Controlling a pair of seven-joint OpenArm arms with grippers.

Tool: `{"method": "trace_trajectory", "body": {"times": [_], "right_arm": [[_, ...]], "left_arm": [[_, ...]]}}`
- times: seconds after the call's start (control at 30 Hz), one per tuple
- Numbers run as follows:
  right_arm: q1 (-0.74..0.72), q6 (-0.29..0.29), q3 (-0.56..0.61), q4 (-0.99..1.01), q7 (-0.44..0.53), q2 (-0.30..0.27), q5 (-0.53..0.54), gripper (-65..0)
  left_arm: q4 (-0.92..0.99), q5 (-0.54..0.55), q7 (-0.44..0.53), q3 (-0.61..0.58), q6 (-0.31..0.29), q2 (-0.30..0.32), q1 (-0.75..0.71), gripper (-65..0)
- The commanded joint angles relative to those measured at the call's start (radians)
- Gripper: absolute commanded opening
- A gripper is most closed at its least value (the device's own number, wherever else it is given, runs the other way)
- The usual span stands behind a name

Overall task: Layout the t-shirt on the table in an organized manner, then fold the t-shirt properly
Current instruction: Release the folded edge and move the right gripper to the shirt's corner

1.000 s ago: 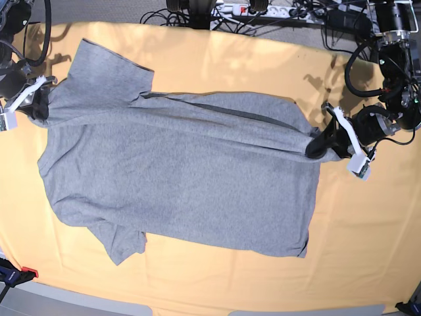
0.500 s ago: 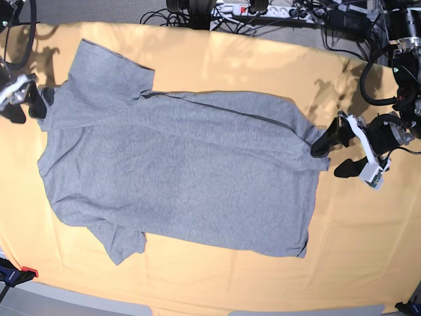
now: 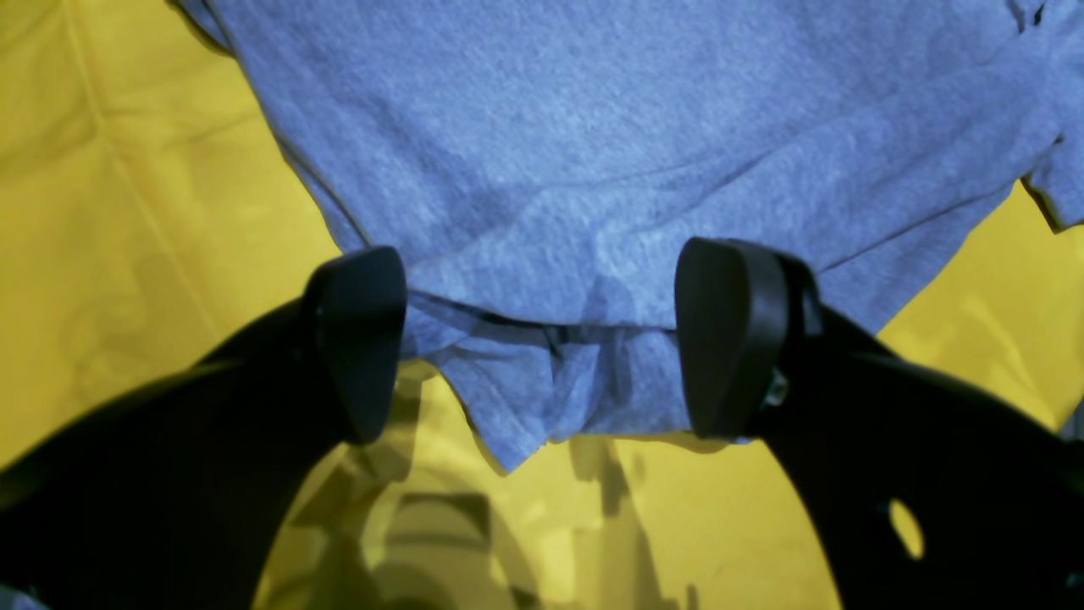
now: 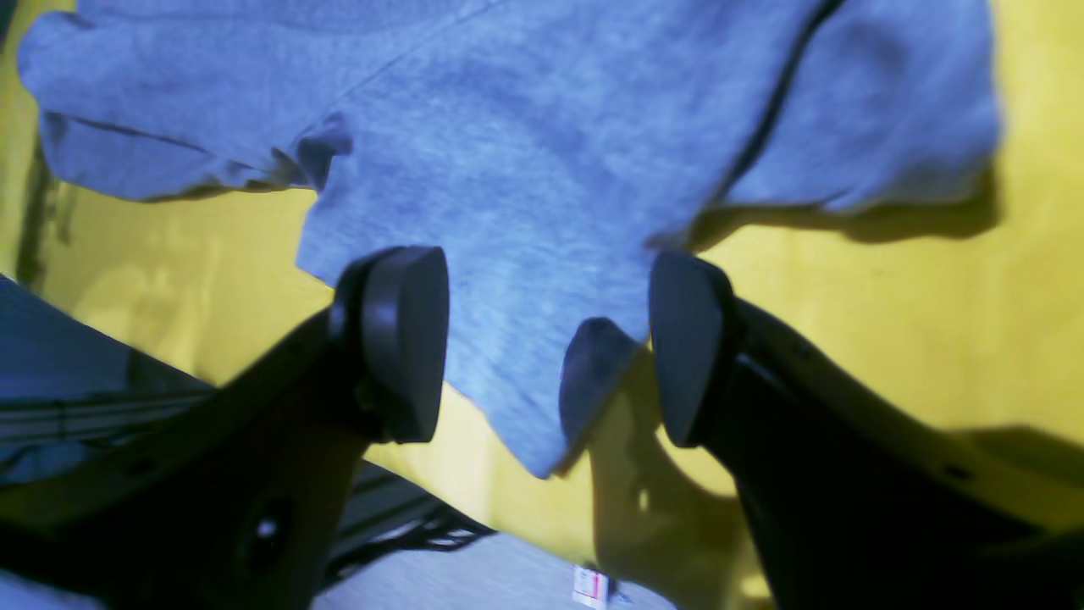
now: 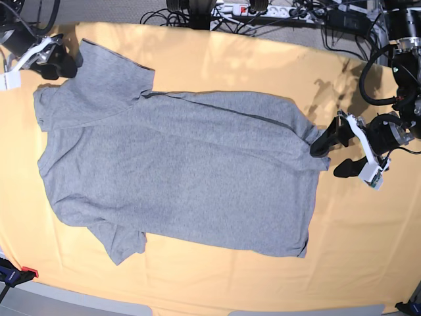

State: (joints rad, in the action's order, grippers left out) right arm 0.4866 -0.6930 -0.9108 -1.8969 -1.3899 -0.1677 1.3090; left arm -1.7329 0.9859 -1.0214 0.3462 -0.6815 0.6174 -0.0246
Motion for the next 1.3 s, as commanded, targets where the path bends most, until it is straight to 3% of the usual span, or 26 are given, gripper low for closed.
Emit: {"method": "trace_trajectory", "body": {"times": [0.0, 0.13, 0.23, 0.47, 0.77, 0.97, 1.07, 1.13, 1.23, 1.27], "right_arm": [[0.003, -0.005, -0.005, -0.015, 0.019, -0.002, 0.007, -26.0], [0.003, -0.005, -0.005, -0.013, 0.034, 0.037, -0.058, -26.0], [0.003, -0.005, -0.005, -0.013, 0.109, 0.043, -0.188, -26.0], [0.004, 0.059, 0.005, -0.005, 0.168, 0.072, -0.320, -26.0], [-0.002, 0.042, 0.074, 0.134, 0.196, 0.087, -0.303, -26.0], [0.003, -0.005, 0.074, 0.134, 0.060, 0.088, -0.109, -26.0], [0.003, -0.005, 0.074, 0.134, 0.050, 0.087, -0.078, -26.6], [0.000, -0.005, 0.074, 0.134, 0.050, 0.087, -0.078, -35.0], [-0.002, -0.005, 0.074, 0.133, 0.051, 0.087, -0.075, -59.7], [-0.002, -0.005, 0.074, 0.133, 0.053, 0.084, -0.071, -65.0]], "left_arm": [[-0.013, 0.016, 0.017, 0.008, 0.002, 0.020, 0.014, -15.6], [-0.013, 0.021, 0.011, 0.008, 0.002, 0.020, 0.014, -15.6], [-0.013, 0.020, 0.009, 0.008, 0.003, 0.020, 0.014, -15.6], [-0.013, 0.021, -0.018, 0.008, 0.006, 0.020, 0.014, -15.6], [-0.013, 0.043, -0.019, 0.008, 0.006, 0.020, 0.014, -15.6], [-0.013, 0.060, -0.018, 0.008, 0.005, 0.020, 0.014, -15.6], [-0.013, 0.068, -0.018, 0.008, 0.005, 0.019, 0.014, -15.6], [-0.013, 0.067, -0.018, 0.008, 0.005, 0.020, 0.014, -15.6], [-0.013, 0.070, -0.018, 0.008, 0.005, 0.019, 0.014, -15.6], [-0.013, 0.070, -0.018, 0.008, 0.005, 0.019, 0.014, -15.6]]}}
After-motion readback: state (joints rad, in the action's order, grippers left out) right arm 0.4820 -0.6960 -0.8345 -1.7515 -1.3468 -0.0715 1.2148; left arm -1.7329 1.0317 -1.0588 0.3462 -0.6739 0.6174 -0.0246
